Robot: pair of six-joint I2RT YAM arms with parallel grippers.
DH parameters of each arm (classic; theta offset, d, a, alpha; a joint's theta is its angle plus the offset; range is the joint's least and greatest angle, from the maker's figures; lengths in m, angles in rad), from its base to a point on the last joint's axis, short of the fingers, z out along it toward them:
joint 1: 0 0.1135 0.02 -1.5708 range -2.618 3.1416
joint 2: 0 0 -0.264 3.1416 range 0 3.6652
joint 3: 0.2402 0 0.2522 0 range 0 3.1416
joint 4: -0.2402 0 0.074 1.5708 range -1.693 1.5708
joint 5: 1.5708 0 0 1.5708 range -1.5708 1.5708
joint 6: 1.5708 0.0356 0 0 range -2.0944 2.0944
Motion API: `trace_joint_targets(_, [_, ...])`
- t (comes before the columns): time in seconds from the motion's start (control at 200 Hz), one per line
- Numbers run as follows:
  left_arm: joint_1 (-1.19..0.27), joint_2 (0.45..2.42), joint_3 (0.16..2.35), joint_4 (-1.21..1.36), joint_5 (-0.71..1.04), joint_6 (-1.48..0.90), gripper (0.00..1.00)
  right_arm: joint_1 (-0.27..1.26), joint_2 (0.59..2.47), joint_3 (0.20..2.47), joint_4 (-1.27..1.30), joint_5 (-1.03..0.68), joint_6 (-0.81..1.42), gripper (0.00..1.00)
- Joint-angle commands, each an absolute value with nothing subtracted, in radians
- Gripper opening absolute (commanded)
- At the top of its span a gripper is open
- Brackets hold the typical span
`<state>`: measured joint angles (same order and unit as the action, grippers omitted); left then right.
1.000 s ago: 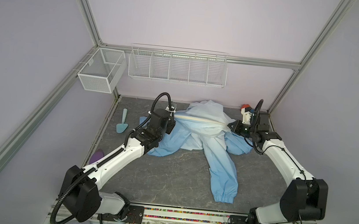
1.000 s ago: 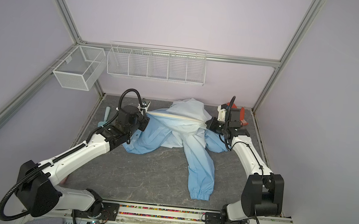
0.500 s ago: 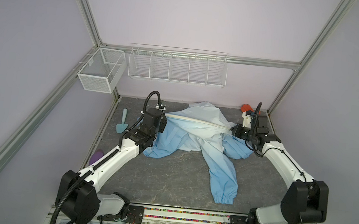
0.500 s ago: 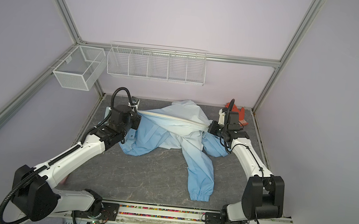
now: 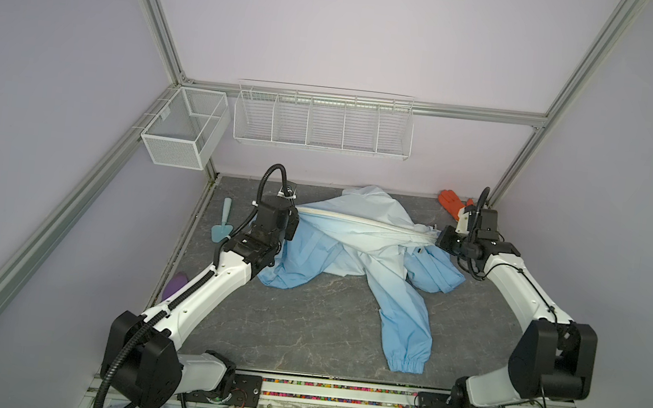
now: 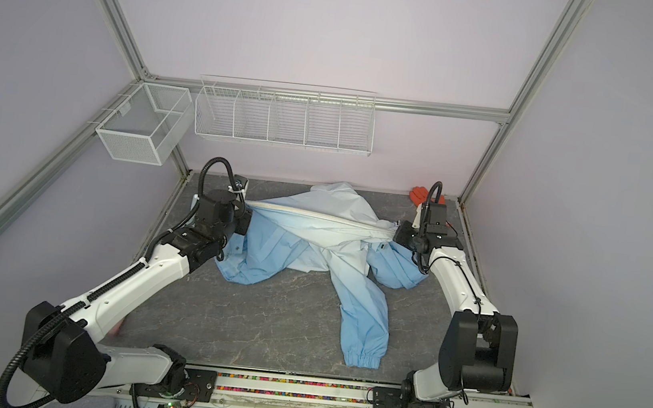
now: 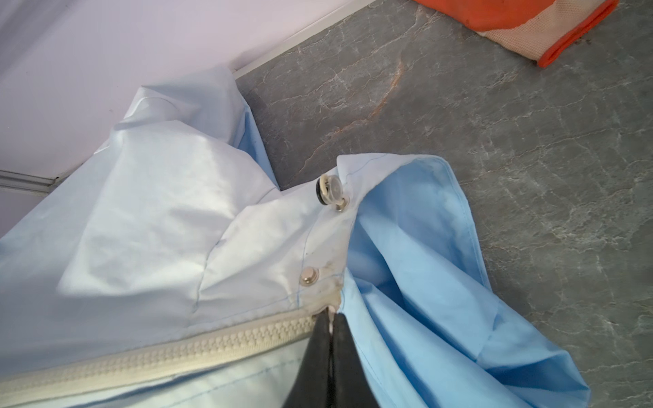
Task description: Zip up the jacket
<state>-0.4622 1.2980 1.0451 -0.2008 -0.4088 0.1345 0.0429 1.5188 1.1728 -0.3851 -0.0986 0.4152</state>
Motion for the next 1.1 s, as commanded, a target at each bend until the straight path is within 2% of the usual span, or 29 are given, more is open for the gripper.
trace_joint_targets(0.0, [-0.43,1.266,1.072,-0.193,-0.488,0.106,0.0,-0.004,1.526,1.187,-0.397,-0.058,0.419,0.07])
trace_joint_targets(0.05, [-0.431,1.268,1.075,-0.194,-0.467,0.102,0.01,-0.01,1.533,1.198,-0.398,-0.11,0.42,0.07])
trace_joint_targets(0.06, [-0.431,1.27,1.075,-0.193,-0.464,0.1,0.05,-0.011,1.534,1.201,-0.398,-0.121,0.42,0.07])
trace_joint_targets(0.08, [-0.431,1.269,1.077,-0.195,-0.458,0.094,0.2,-0.013,1.537,1.207,-0.4,-0.141,0.42,0.11])
trace_joint_targets(0.085, [-0.431,1.27,1.078,-0.196,-0.458,0.093,0.26,-0.014,1.539,1.21,-0.402,-0.152,0.42,0.15])
trace_joint_targets(0.115, [-0.431,1.272,1.083,-0.2,-0.445,0.081,0.45,-0.014,1.545,1.219,-0.408,-0.178,0.421,0.26])
trace_joint_targets(0.13, [-0.431,1.272,1.084,-0.203,-0.44,0.074,0.53,-0.015,1.548,1.225,-0.411,-0.19,0.423,0.35])
trace_joint_targets(0.175, [-0.431,1.271,1.093,-0.211,-0.432,0.052,0.69,-0.015,1.55,1.236,-0.419,-0.205,0.43,0.57])
trace_joint_targets(0.195, [-0.431,1.268,1.095,-0.216,-0.429,0.043,0.77,-0.015,1.547,1.238,-0.421,-0.207,0.436,0.63])
trace_joint_targets(0.23, [-0.431,1.262,1.099,-0.221,-0.42,0.028,0.84,-0.015,1.538,1.238,-0.421,-0.204,0.442,0.72])
trace_joint_targets(0.24, [-0.43,1.26,1.101,-0.221,-0.418,0.024,0.95,-0.015,1.535,1.238,-0.42,-0.203,0.444,0.8])
trace_joint_targets(0.25, [-0.431,1.256,1.101,-0.223,-0.414,0.021,1.0,-0.015,1.53,1.237,-0.419,-0.202,0.446,0.86])
trace_joint_targets(0.3, [-0.431,1.236,1.104,-0.224,-0.395,0.004,0.99,-0.015,1.506,1.235,-0.413,-0.198,0.448,0.95])
trace_joint_targets(0.48, [-0.431,1.118,1.051,-0.125,-0.23,-0.056,0.99,-0.012,1.391,1.237,-0.438,-0.136,0.428,1.0])
trace_joint_targets(0.585, [-0.431,1.052,0.993,-0.026,-0.158,-0.051,0.99,-0.013,1.296,1.205,-0.425,-0.015,0.456,0.98])
trace_joint_targets(0.68, [-0.431,0.98,0.892,0.108,-0.137,-0.048,0.99,-0.014,1.185,1.114,-0.305,-0.001,0.447,0.93])
trace_joint_targets(0.755, [-0.431,0.928,0.804,0.23,-0.183,-0.063,0.99,-0.014,1.115,1.084,-0.299,0.108,0.488,0.9])
trace_joint_targets(0.815, [-0.431,0.928,0.796,0.214,-0.282,-0.067,0.99,-0.02,1.073,1.052,-0.286,0.177,0.507,0.89])
trace_joint_targets(0.89, [-0.431,0.948,0.776,0.193,-0.386,-0.046,0.99,-0.023,1.044,0.985,-0.164,0.179,0.426,0.89])
trace_joint_targets(0.97, [-0.427,0.958,0.688,0.28,-0.498,-0.047,1.0,-0.022,1.043,0.908,-0.023,0.212,0.379,0.89])
trace_joint_targets(1.095, [-0.361,1.018,0.542,0.464,-0.543,-0.037,1.0,-0.007,1.097,0.832,0.064,0.347,0.245,0.89])
